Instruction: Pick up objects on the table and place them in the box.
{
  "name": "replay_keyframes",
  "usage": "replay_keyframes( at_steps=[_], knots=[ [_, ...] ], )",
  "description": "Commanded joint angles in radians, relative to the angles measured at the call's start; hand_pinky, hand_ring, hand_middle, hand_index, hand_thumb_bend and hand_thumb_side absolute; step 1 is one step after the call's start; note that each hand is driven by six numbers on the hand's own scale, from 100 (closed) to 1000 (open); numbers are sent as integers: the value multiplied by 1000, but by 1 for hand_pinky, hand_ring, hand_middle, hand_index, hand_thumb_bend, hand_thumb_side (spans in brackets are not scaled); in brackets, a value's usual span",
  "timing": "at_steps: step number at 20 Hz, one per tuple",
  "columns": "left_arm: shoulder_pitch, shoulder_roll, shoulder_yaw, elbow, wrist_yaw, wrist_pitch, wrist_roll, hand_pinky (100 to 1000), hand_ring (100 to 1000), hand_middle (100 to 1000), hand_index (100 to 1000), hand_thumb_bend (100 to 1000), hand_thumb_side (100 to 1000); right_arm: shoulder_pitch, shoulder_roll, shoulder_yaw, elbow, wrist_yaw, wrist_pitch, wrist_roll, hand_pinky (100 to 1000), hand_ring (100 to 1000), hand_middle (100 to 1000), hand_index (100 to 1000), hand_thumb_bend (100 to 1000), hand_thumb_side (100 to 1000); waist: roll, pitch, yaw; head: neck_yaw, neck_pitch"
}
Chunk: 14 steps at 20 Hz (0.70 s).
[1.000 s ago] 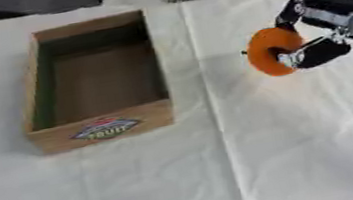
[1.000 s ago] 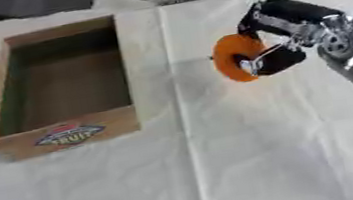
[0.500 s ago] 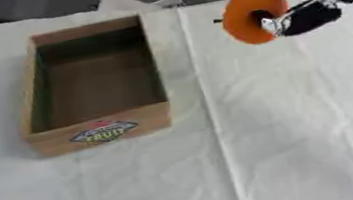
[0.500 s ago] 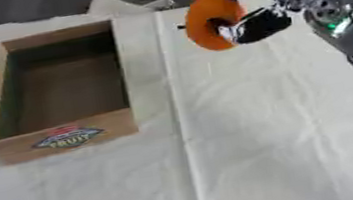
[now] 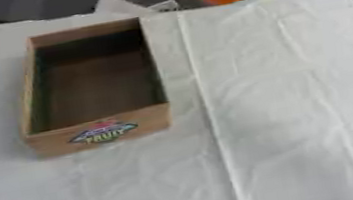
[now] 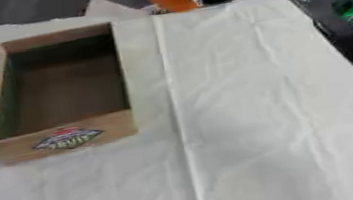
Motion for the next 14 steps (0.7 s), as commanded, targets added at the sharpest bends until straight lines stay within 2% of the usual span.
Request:
replay_keyframes(
  at_steps=[1,5,10,14],
  knots=[
    [-17,21,0,-15,12,-4,-5,381,584,614,672,100,929,-68,42,-4,54,40,-8,-13,778,645,405,566,100,231,2,-23,6,-20,-8],
    [-28,20,-5,-15,21,-7,-10,382,583,614,672,100,928,-133,127,1,135,89,-11,-32,778,645,402,564,100,232,-1,-22,21,-35,-10],
    [-49,17,-12,-15,41,-17,-18,386,574,613,673,100,924,-183,227,-3,236,179,1,-94,775,643,398,559,100,233,-3,-18,47,-61,-16],
    [-64,13,-18,-15,60,-25,-22,387,573,613,674,100,921,-199,304,-3,308,296,14,-167,770,648,401,558,100,234,-1,-15,63,-78,-17]
  ],
)
